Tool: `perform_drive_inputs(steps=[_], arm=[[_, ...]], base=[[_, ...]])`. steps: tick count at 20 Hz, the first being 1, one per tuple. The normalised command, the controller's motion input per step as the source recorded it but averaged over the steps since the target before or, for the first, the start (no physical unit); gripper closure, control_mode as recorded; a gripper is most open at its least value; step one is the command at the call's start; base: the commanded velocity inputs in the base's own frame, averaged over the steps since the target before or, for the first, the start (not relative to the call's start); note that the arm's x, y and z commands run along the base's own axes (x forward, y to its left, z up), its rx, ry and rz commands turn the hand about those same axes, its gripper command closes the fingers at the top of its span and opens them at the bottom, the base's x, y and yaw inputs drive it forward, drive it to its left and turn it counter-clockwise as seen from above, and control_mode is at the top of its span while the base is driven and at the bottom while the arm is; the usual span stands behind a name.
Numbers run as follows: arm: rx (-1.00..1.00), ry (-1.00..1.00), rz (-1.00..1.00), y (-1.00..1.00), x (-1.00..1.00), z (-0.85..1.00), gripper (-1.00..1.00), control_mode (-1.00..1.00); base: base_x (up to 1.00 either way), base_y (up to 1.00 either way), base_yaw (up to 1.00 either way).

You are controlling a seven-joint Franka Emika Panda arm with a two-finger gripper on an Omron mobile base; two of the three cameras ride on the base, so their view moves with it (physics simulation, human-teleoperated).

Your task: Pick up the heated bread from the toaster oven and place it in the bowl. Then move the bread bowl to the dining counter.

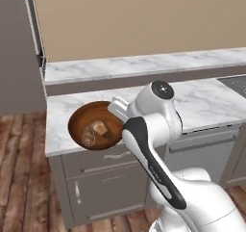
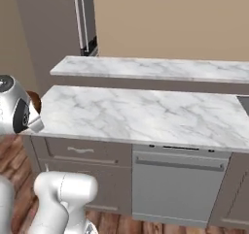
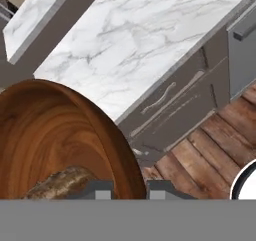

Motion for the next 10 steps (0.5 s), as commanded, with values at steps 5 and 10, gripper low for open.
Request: perform_drive_inputs(steps=[5,10], arm=[[0.0,0.0,0.0,0.0,0.0,0.0,1.0,1.0],[0.0,0.0,0.0,0.0,0.0,0.0,1.0,1.0]], base=[[-0.48,1.0,0.02],[-0.05,1.0,0.0]])
